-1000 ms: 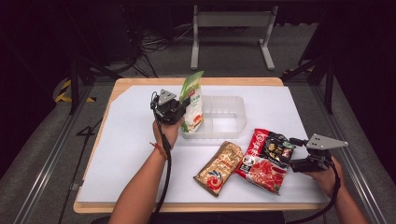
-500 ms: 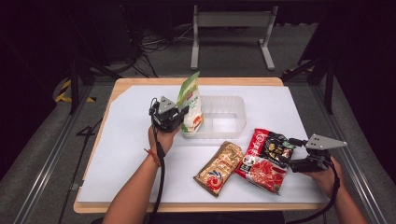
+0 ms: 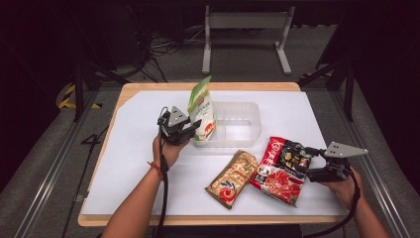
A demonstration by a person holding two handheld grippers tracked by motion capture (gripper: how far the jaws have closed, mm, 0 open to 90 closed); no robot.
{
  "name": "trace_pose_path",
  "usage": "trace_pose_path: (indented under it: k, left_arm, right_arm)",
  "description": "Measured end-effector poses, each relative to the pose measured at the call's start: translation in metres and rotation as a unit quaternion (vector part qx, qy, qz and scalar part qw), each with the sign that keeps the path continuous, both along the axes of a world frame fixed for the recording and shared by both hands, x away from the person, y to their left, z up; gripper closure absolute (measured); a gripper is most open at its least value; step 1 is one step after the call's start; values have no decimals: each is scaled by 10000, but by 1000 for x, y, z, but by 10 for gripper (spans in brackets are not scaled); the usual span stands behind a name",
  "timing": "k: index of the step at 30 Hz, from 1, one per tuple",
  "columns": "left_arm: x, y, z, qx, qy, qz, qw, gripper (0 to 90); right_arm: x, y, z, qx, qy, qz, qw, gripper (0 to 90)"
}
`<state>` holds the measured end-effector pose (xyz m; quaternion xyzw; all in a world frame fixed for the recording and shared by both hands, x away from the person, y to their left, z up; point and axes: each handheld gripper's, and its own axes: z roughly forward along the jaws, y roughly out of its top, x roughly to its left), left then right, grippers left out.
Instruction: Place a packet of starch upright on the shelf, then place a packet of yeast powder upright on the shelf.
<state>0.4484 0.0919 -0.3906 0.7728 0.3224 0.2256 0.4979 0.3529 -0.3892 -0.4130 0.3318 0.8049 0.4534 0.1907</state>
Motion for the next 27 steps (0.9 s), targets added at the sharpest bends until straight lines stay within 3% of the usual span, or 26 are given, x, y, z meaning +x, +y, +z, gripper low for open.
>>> trace_pose_path:
  k: [9, 13, 19, 21, 27]
  left_arm:
    - [-18, 14, 4, 68, 48, -352, 9993, 518]
    - [-32, 21, 4, 49, 83, -651, 9978, 473]
    - [-56, 24, 2, 241, 65, -1127, 9933, 445]
    - [-63, 22, -1, 244, 137, -1330, 9907, 430]
    - [-80, 18, -10, 570, 273, -1665, 9840, 383]
  right_arm:
    - [5, -2, 0, 141, 114, -104, 9998, 292]
    - [6, -1, 0, 131, 139, -53, 9998, 323]
    - [7, 3, 0, 130, 190, 17, 9997, 344]
    - [7, 3, 0, 138, 202, 41, 9997, 351]
    - [3, 3, 1, 192, 231, 83, 9995, 376]
